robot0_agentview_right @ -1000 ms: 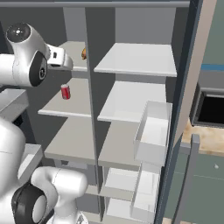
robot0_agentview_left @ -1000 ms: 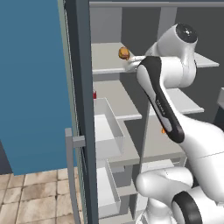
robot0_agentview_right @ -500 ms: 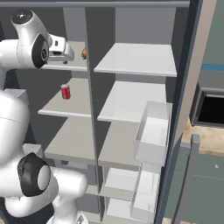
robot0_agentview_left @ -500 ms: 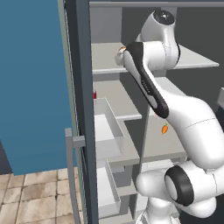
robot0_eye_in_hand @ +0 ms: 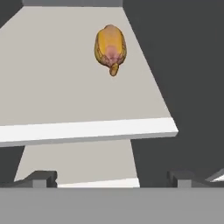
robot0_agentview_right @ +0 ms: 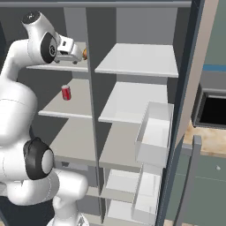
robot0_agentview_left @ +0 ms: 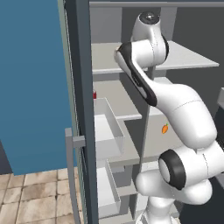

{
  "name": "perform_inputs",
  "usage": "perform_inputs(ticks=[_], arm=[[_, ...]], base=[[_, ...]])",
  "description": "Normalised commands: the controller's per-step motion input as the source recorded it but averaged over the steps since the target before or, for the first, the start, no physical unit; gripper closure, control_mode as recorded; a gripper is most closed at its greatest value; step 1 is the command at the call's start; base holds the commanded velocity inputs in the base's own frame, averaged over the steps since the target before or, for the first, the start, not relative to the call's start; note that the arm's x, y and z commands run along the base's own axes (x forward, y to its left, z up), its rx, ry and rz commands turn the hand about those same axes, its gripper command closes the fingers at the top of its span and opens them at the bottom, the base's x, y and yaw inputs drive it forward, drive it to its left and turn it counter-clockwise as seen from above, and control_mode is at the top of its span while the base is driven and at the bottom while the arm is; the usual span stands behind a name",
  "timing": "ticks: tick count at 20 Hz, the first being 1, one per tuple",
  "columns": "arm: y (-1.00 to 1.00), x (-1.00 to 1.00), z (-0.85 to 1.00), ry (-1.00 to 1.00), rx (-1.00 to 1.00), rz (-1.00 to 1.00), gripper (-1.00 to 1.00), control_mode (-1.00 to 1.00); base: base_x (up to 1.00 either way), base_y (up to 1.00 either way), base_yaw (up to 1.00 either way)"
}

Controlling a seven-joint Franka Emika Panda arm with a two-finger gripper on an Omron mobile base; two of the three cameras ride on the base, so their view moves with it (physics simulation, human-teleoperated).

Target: Pick up the frozen chicken drumstick from the freezer, place it on any shelf in the fridge, and close the fridge and freezer doors when done.

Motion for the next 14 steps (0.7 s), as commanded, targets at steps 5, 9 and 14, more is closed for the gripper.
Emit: perform_inputs(ticks=[5, 9, 14], arm=[[-0.01, 0.52, -0.12, 0.0, 0.01, -0.19, -1.0, -1.0], [0.0, 0.61, 0.0, 0.0, 0.0, -0.12, -1.0, -1.0], [-0.03, 0.68, -0.01, 0.0, 0.0, -0.11, -1.0, -1.0]], base=[[0.0, 0.0, 0.0], [0.0, 0.0, 0.0], [0.0, 0.0, 0.0]])
